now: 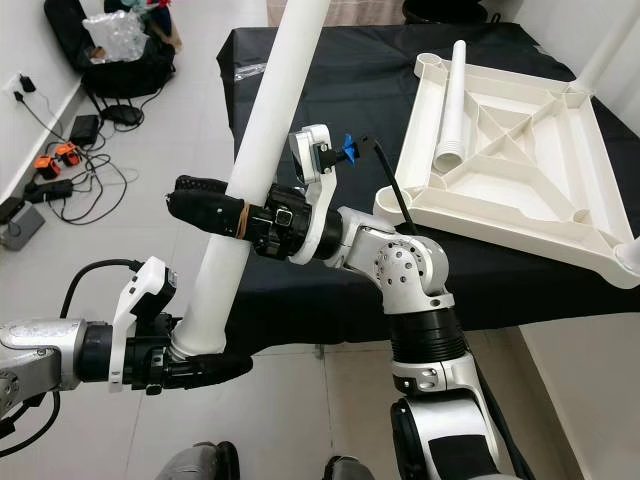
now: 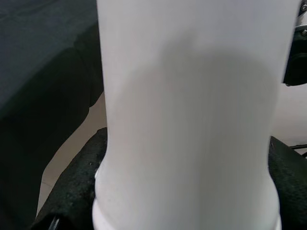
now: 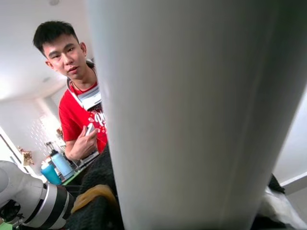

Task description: Building children table

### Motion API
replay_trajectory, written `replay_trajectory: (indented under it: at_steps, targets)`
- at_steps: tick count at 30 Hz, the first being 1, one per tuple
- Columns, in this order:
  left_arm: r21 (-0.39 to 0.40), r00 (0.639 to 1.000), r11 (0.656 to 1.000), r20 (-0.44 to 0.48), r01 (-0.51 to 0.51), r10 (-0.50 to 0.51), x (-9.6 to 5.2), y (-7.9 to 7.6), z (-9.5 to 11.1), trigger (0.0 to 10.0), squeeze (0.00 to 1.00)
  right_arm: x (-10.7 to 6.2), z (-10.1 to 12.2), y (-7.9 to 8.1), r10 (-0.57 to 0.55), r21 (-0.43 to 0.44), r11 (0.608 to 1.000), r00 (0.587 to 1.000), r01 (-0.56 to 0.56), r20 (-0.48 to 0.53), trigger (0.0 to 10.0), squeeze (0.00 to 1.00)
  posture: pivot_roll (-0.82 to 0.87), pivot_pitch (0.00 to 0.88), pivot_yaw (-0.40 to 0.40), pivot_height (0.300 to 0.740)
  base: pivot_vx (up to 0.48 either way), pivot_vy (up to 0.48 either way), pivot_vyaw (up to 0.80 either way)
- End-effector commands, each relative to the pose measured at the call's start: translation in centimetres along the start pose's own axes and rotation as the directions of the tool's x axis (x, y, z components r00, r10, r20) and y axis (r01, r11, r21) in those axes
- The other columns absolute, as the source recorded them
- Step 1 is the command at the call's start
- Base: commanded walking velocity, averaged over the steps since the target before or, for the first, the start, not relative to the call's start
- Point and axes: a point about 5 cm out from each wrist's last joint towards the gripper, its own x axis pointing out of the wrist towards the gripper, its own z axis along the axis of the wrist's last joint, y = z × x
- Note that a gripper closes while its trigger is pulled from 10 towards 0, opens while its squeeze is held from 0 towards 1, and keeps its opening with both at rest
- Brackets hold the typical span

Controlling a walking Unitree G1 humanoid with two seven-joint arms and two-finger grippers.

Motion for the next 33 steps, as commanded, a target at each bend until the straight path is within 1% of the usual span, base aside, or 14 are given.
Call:
replay_trajectory:
  at_steps: [1, 8, 13, 14, 16, 21, 24, 26, 27, 30, 31, 33]
  targets:
    - [-0.026, 0.997, 0.998, -0.045, 0.06, -0.061, 0.6, -0.6, -0.8, 10.0, 0.0, 1.1, 0.3, 0.7, 0.048, -0.028, 0.998, 0.999, -0.048, -0.015, 0.0, 0.0, 0.03, 0.118, 0.005, 0.74, 0.0, 0.0, 0.0]
    - [-0.026, 0.997, 0.998, -0.049, 0.06, -0.061, 0.5, -0.6, -0.9, 10.0, 0.0, 1.1, 0.3, 0.7, 0.047, -0.028, 0.998, 0.999, -0.047, -0.014, 0.0, 0.0, 0.03, 0.118, 0.008, 0.74, 0.0, 0.0, 0.0]
    - [-0.027, 0.996, 0.999, -0.082, 0.034, -0.036, 0.5, -0.4, -1.1, 10.0, 0.0, 1.1, 0.2, 0.7, 0.045, -0.026, 0.999, 0.999, -0.045, -0.01, 0.0, 0.0, 0.04, 0.111, 0.009, 0.74, 0.0, 0.0, 0.0]
    - [-0.027, 0.996, 0.999, -0.083, 0.023, -0.026, 0.5, -0.2, -1.1, 10.0, 1.0, 1.0, 0.2, 0.7, 0.043, -0.025, 0.999, 0.999, -0.043, -0.009, 0.0, 0.0, 0.04, 0.11, 0.009, 0.74, 0.0, 0.0, 0.0]
    - [-0.027, 0.996, 0.999, -0.083, 0.023, -0.026, 0.5, -0.2, -1.1, 10.0, 1.0, 1.0, 0.2, 0.7, 0.043, -0.025, 0.999, 0.999, -0.043, -0.009, 0.0, 0.0, 0.04, 0.11, 0.009, 0.74, 0.0, 0.0, 0.0]
    - [0.007, 0.998, 1.0, -0.069, -0.001, 0.002, 0.4, 0.2, -0.7, 10.0, 1.0, 0.8, 0.1, 0.6, 0.031, -0.031, 0.999, 0.999, -0.031, -0.009, 0.0, 0.0, 0.05, 0.106, 0.008, 0.74, 0.0, 0.0, 0.0]
    - [0.066, 0.995, 0.995, -0.07, -0.068, 0.073, 0.0, 0.9, -0.3, 10.0, 1.0, 0.1, 0.2, 0.3, -0.002, -0.043, 0.999, 1.0, 0.001, -0.01, 0.0, 0.0, 0.05, 0.103, 0.007, 0.74, 0.0, 0.0, 0.0]
    - [0.075, 0.994, 0.994, -0.068, -0.08, 0.085, -0.1, 1.1, -0.2, 10.0, 1.0, -0.1, 0.3, 0.2, -0.009, -0.044, 0.999, 1.0, 0.008, -0.009, 0.0, 0.0, 0.05, 0.103, 0.007, 0.74, 0.0, 0.0, 0.0]
    - [0.08, 0.994, 0.993, -0.071, -0.083, 0.089, -0.3, 1.2, -0.1, 10.0, 0.0, -0.4, 0.4, 0.1, -0.018, -0.047, 0.999, 1.0, 0.018, -0.007, 0.0, 0.0, 0.05, 0.1, 0.005, 0.74, 0.0, 0.0, 0.0]
    - [0.094, 0.992, 0.991, -0.068, -0.097, 0.104, -0.7, 1.4, 0.3, 10.0, 0.0, -1.0, 0.6, -0.1, -0.045, -0.054, 0.998, 0.999, 0.044, -0.003, 0.0, 0.0, 0.05, 0.097, 0.002, 0.74, 0.0, 0.0, 0.0]
    - [0.098, 0.993, 0.991, -0.068, -0.091, 0.098, -0.9, 1.4, 0.6, 10.0, 0.0, -1.4, 0.7, -0.4, -0.07, -0.066, 0.995, 0.998, 0.07, 0.0, 0.0, 0.0, 0.05, 0.092, 0.003, 0.74, 0.0, 0.0, 0.0]
    - [0.1, 0.993, 0.991, -0.068, -0.086, 0.093, -1.0, 1.4, 0.7, 10.0, 0.0, -1.7, 0.8, -0.6, -0.087, -0.074, 0.993, 0.996, 0.087, 0.002, 0.0, 0.0, 0.05, 0.092, 0.003, 0.74, 0.0, 0.0, 0.0]
